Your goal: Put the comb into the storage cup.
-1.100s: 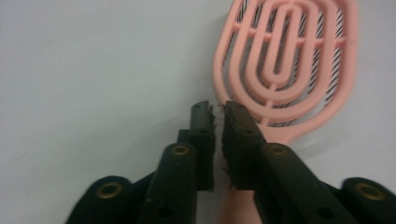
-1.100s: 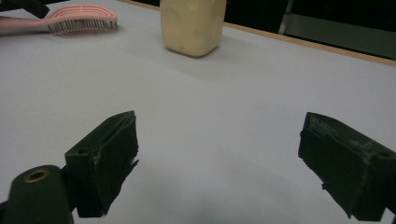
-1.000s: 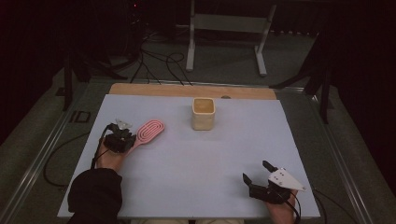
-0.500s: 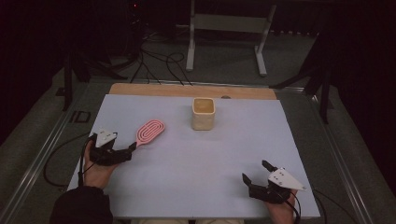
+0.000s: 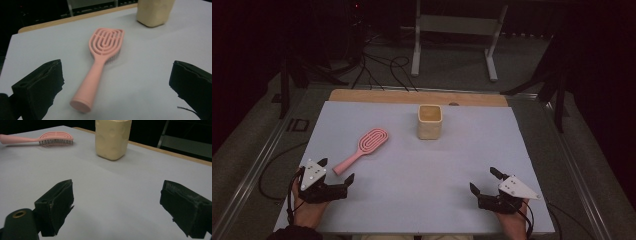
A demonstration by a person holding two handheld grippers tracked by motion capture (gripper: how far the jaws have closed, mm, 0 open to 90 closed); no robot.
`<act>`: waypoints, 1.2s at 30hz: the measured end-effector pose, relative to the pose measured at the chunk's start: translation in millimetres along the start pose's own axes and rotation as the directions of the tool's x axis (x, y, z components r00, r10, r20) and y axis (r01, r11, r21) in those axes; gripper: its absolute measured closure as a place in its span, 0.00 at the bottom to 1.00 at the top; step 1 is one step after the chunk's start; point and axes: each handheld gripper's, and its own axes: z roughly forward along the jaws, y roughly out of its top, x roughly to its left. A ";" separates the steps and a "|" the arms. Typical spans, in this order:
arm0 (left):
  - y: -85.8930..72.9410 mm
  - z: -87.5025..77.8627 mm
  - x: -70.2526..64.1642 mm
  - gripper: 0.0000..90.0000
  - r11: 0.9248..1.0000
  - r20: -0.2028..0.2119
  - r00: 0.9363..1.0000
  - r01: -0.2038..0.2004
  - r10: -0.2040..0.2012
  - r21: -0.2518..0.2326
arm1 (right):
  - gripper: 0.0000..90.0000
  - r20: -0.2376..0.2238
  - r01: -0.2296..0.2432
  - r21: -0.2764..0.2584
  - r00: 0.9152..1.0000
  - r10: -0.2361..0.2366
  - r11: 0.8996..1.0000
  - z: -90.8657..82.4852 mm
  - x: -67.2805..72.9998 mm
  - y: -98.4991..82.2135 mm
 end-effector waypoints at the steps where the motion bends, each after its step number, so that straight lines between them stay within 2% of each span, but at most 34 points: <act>1: -0.7 -1.0 -0.9 0.00 1.000 -0.005 1.000 -0.008 0.008 0.003 | 0.13 -0.006 -0.011 -0.004 1.000 0.011 1.000 1.5 -1.9 1.5; 4: -5.2 -3.4 -3.5 0.00 1.000 -0.010 1.000 -0.019 0.019 -0.001 | 0.12 -0.033 -0.045 -0.011 0.998 0.045 0.999 4.0 -6.0 4.3; 6: -7.3 -3.7 -3.6 0.00 1.000 -0.008 1.000 -0.016 0.016 0.008 | 0.12 -0.026 -0.043 -0.009 0.999 0.043 0.999 5.0 -7.9 3.6; 12: -9.8 -6.3 -2.6 0.00 1.000 -0.005 1.000 -0.020 0.021 0.024 | 0.12 -0.043 -0.078 -0.022 0.996 0.077 0.997 3.4 -4.4 0.5; 14: -8.7 -7.8 -1.7 0.00 1.000 -0.009 1.000 -0.020 0.020 0.019 | 0.12 -0.040 -0.070 -0.019 0.997 0.069 0.997 3.4 -2.8 0.2; 15: -6.0 -8.3 -0.6 0.00 1.000 -0.006 1.000 -0.021 0.021 0.017 | 0.12 -0.037 -0.047 -0.008 0.998 0.047 0.999 4.5 0.2 -0.8; 18: -1.7 -6.8 0.8 0.01 0.999 0.006 1.000 -0.030 0.030 0.032 | 0.12 -0.043 -0.040 0.008 0.998 0.040 0.999 7.7 1.3 -3.1; 19: 3.8 -4.8 2.7 0.02 0.999 0.023 0.999 -0.039 0.038 0.038 | 0.12 -0.045 -0.047 0.012 0.998 0.047 0.999 8.5 1.4 -3.8; 20: 3.8 -4.8 2.7 0.03 0.999 0.023 0.999 -0.039 0.038 0.038 | 0.12 -0.045 -0.047 0.012 0.998 0.047 0.999 8.5 1.4 -3.8; 23: 18.4 3.3 8.8 0.05 0.997 0.038 0.998 -0.046 0.044 0.062 | 0.12 -0.042 -0.056 0.012 0.998 0.057 0.998 8.8 -0.5 -5.1; 25: 26.2 10.2 12.5 0.04 0.994 0.041 0.998 -0.051 0.047 0.093 | 0.12 -0.042 -0.064 0.010 0.997 0.064 0.998 8.5 -1.5 -5.4; 26: 26.2 10.2 12.5 0.04 0.994 0.041 0.998 -0.051 0.047 0.093 | 0.12 -0.042 -0.064 0.010 0.997 0.064 0.998 8.5 -1.5 -5.4; 27: 33.7 17.0 15.1 0.03 0.990 0.036 0.998 -0.065 0.061 0.126 | 0.12 -0.038 -0.062 0.010 0.997 0.062 0.998 8.1 -1.9 -5.7; 30: 40.3 22.6 17.9 0.01 0.988 0.041 0.997 -0.067 0.062 0.141 | 0.12 -0.040 -0.065 0.013 0.997 0.065 0.998 8.0 -1.7 -6.0; 31: 46.5 28.5 21.0 0.00 0.983 0.050 0.997 -0.072 0.064 0.169 | 0.12 -0.040 -0.065 0.014 0.997 0.066 0.998 8.3 -1.6 -6.1; 32: 46.5 28.5 21.0 0.00 0.983 0.050 0.997 -0.072 0.064 0.169 | 0.12 -0.040 -0.065 0.014 0.997 0.066 0.998 8.3 -1.6 -6.1; 34: 51.6 34.7 23.4 0.00 0.978 0.058 0.996 -0.077 0.067 0.196 | 0.12 -0.040 -0.063 0.017 0.997 0.064 0.998 8.7 -1.7 -6.6; 35: 55.7 41.8 26.3 0.00 0.970 0.066 0.995 -0.082 0.069 0.227 | 0.12 -0.041 -0.062 0.020 0.997 0.062 0.998 9.1 -1.7 -7.1; 36: 55.7 41.8 26.3 0.00 0.970 0.066 0.995 -0.082 0.069 0.227 | 0.12 -0.041 -0.062 0.020 0.997 0.062 0.998 9.1 -1.7 -7.1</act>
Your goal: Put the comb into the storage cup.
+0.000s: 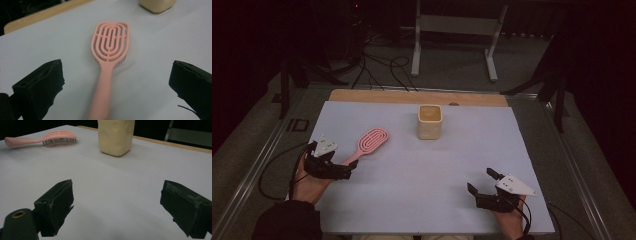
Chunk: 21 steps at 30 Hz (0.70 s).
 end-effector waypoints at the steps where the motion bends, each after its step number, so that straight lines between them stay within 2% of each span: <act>1: 4.5 7.1 3.9 0.00 0.999 0.001 1.000 -0.007 0.007 0.043 | 0.12 -0.001 -0.002 0.002 1.000 0.002 1.000 0.3 0.1 -0.2; 3: 4.5 7.1 3.9 0.00 0.999 0.001 1.000 -0.007 0.007 0.043 | 0.12 -0.001 -0.002 0.004 1.000 0.002 1.000 0.3 0.0 -0.2; 4: 9.3 17.8 9.3 0.00 0.994 0.004 1.000 -0.020 0.019 0.107 | 0.12 -0.002 -0.001 0.004 1.000 0.001 1.000 0.2 0.0 -0.3; 5: 10.4 21.2 10.9 0.01 0.991 0.005 1.000 -0.028 0.027 0.129 | 0.12 -0.002 0.000 0.004 1.000 0.000 1.000 0.2 -0.3 -0.4; 6: 10.4 21.2 10.9 0.01 0.991 0.005 1.000 -0.028 0.027 0.129 | 0.12 -0.002 -0.001 0.005 1.000 0.001 1.000 0.3 -0.3 -0.5; 8: 12.1 28.3 13.3 0.02 0.985 0.001 0.999 -0.038 0.039 0.169 | 0.12 -0.004 -0.002 0.004 1.000 0.002 1.000 0.5 -0.4 -0.7; 9: 14.2 35.1 14.7 0.03 0.978 -0.001 0.999 -0.043 0.045 0.203 | 0.12 -0.004 -0.001 0.006 1.000 0.001 1.000 0.8 -0.7 -1.0; 10: 14.2 35.1 14.7 0.04 0.978 -0.001 0.999 -0.043 0.045 0.203 | 0.12 -0.004 -0.001 0.006 1.000 0.001 1.000 0.8 -0.7 -1.0; 11: 16.8 41.4 15.7 0.04 0.970 0.001 0.999 -0.051 0.053 0.236 | 0.12 -0.003 0.000 0.008 1.000 0.000 1.000 1.0 -0.6 -1.2; 12: 16.8 41.4 15.7 0.04 0.970 0.001 0.999 -0.051 0.053 0.236 | 0.12 -0.003 0.000 0.010 1.000 0.000 1.000 1.1 -0.6 -1.2; 13: 19.4 47.4 16.3 0.05 0.962 0.006 0.998 -0.058 0.058 0.267 | 0.12 -0.003 0.000 0.012 1.000 0.000 1.000 1.2 -0.5 -1.2; 15: 19.4 47.4 16.3 0.05 0.962 0.006 0.998 -0.058 0.058 0.267 | 0.12 -0.003 -0.001 0.013 1.000 0.001 1.000 1.2 -0.4 -1.3; 16: 22.7 54.8 17.2 0.05 0.950 0.014 0.998 -0.067 0.066 0.306 | 0.12 -0.001 -0.002 0.012 1.000 0.002 1.000 1.1 -0.7 -1.3; 17: 22.7 54.8 17.2 0.05 0.950 0.014 0.998 -0.067 0.066 0.306 | 0.12 -0.001 -0.002 0.012 1.000 0.002 1.000 1.1 -0.7 -1.3; 18: 24.1 60.2 17.8 0.06 0.940 0.013 0.998 -0.069 0.069 0.334 | 0.12 -0.001 -0.004 0.010 1.000 0.004 1.000 1.0 -1.0 -1.4; 19: 24.1 60.2 17.8 0.06 0.940 0.013 0.998 -0.069 0.069 0.334 | 0.12 -0.001 -0.004 0.010 1.000 0.004 1.000 1.0 -1.0 -1.4; 20: 24.8 65.3 18.2 0.07 0.931 0.012 0.998 -0.066 0.066 0.359 | 0.12 0.000 -0.005 0.011 1.000 0.005 1.000 0.9 -1.1 -1.5; 21: 24.8 65.3 18.2 0.07 0.931 0.012 0.998 -0.066 0.066 0.359 | 0.12 0.000 -0.005 0.011 1.000 0.005 1.000 0.9 -1.1 -1.5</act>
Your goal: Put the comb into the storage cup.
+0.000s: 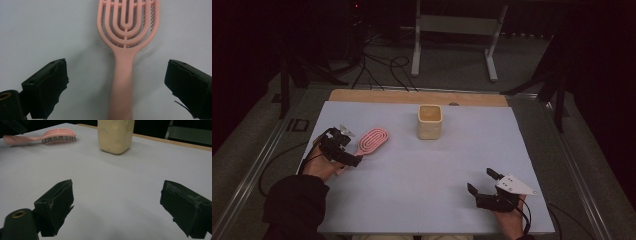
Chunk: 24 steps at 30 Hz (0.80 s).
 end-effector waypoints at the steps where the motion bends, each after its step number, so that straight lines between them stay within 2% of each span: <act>1: 2.1 4.6 -0.1 0.08 1.000 0.004 1.000 0.004 -0.004 0.021 | 0.12 0.000 -0.001 0.000 1.000 0.001 1.000 -0.1 -0.1 0.0; 2: 2.1 4.6 -0.1 0.08 1.000 0.004 1.000 0.004 -0.004 0.021 | 0.12 0.000 -0.001 0.000 1.000 0.001 1.000 -0.1 -0.1 0.0; 3: 4.2 8.5 -0.2 0.08 0.999 0.007 1.000 -0.002 0.002 0.050 | 0.12 -0.002 -0.003 -0.001 1.000 0.003 1.000 -0.1 -0.2 0.0; 6: 6.0 12.9 -0.1 0.09 0.997 0.013 1.000 -0.005 0.004 0.076 | 0.12 -0.003 -0.003 -0.001 1.000 0.003 1.000 0.0 -0.6 -0.2; 7: 7.7 17.0 0.5 0.09 0.994 0.017 1.000 -0.010 0.008 0.111 | 0.12 -0.003 -0.003 0.000 1.000 0.003 1.000 -0.1 -0.6 -0.2; 11: 10.1 21.8 1.4 0.11 0.990 0.024 1.000 -0.008 0.005 0.144 | 0.12 0.001 -0.001 0.003 1.000 0.001 1.000 -0.1 -1.1 -0.4; 12: 11.9 24.4 1.4 0.14 0.986 0.015 1.000 -0.008 0.006 0.164 | 0.12 -0.001 -0.001 0.003 1.000 0.001 1.000 0.0 -1.2 -0.5; 16: 13.8 27.7 0.8 0.25 0.983 0.022 1.000 -0.014 0.010 0.184 | 0.12 0.000 -0.001 0.003 1.000 0.001 1.000 0.1 -1.6 -0.6; 17: 14.2 28.7 0.0 0.25 0.982 0.025 1.000 -0.016 0.012 0.186 | 0.12 0.000 -0.001 0.003 1.000 0.001 1.000 0.1 -1.6 -0.6; 18: 14.8 29.5 -0.7 0.35 0.981 0.028 0.999 -0.022 0.016 0.193 | 0.12 0.000 -0.003 0.003 1.000 0.003 1.000 0.0 -1.6 -0.7; 19: 15.3 30.9 -1.4 0.35 0.980 0.030 0.999 -0.025 0.020 0.198 | 0.12 0.000 -0.003 0.003 1.000 0.003 1.000 0.0 -1.6 -0.7; 20: 16.6 33.6 -2.4 0.42 0.976 0.034 0.999 -0.030 0.024 0.216 | 0.12 0.001 -0.004 0.003 1.000 0.004 1.000 0.0 -1.8 -0.7; 23: 18.2 35.4 -2.0 0.52 0.976 0.044 0.999 -0.025 0.016 0.218 | 0.12 0.001 -0.005 0.004 1.000 0.005 1.000 0.0 -1.9 -0.8; 24: 18.2 35.4 -2.0 0.52 0.976 0.044 0.999 -0.025 0.016 0.218 | 0.12 0.001 -0.005 0.004 1.000 0.005 1.000 0.1 -2.1 -0.9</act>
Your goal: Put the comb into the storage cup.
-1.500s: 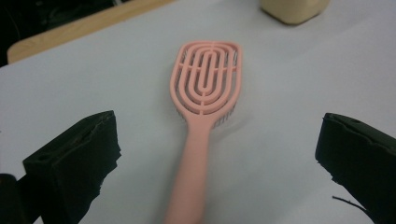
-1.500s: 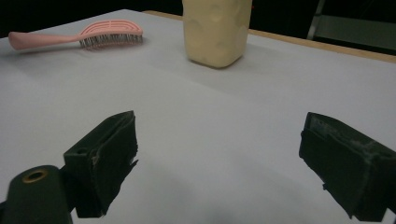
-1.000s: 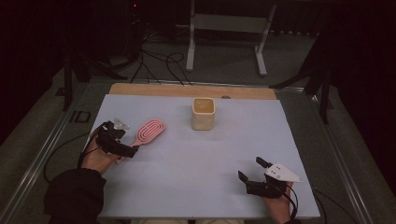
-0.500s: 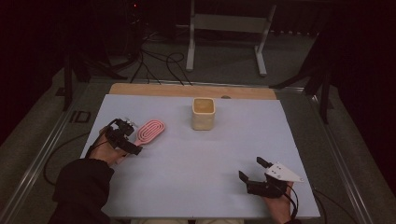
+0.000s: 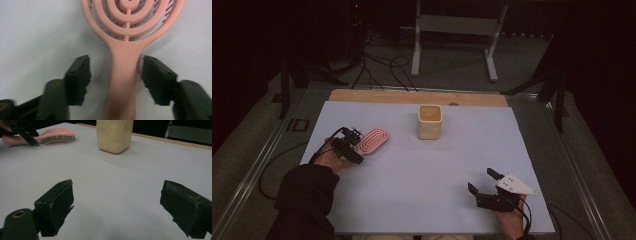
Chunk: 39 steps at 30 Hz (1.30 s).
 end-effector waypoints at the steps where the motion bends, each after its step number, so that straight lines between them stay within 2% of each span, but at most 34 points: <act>1: 2.4 0.9 0.3 0.52 1.000 0.011 1.000 0.010 -0.010 0.000 | 0.12 0.000 0.000 0.000 1.000 0.000 1.000 0.0 0.0 0.0; 2: 4.4 1.6 0.0 0.59 1.000 0.023 1.000 0.014 -0.014 0.004 | 0.12 0.002 0.001 0.000 1.000 -0.001 1.000 0.1 -0.6 -0.3; 11: 8.5 2.5 0.1 0.75 0.999 0.061 0.998 0.027 -0.029 0.042 | 0.12 0.003 0.002 0.002 1.000 -0.002 1.000 0.0 -0.8 -0.5; 19: 8.5 2.2 -1.3 0.77 0.998 0.056 0.997 0.041 -0.044 0.046 | 0.13 0.004 0.006 0.004 1.000 -0.006 1.000 0.5 -1.1 -0.8; 25: 8.2 1.5 -3.3 0.78 0.999 0.043 0.998 0.035 -0.037 0.039 | 0.13 0.006 0.003 0.007 1.000 -0.003 1.000 0.9 -1.0 -1.1; 31: 8.0 0.7 -3.8 0.78 0.999 0.046 0.998 0.039 -0.040 0.029 | 0.13 0.009 0.001 0.008 1.000 -0.001 1.000 0.8 -1.2 -1.3; 34: 8.5 -2.4 -4.3 0.78 0.999 0.061 0.997 0.051 -0.051 0.003 | 0.13 0.009 0.003 0.008 1.000 -0.003 1.000 0.7 -1.2 -1.3; 39: 7.9 -7.5 -3.7 0.78 0.998 0.062 0.996 0.063 -0.061 -0.030 | 0.13 0.009 0.003 0.007 1.000 -0.003 1.000 0.6 -1.5 -1.3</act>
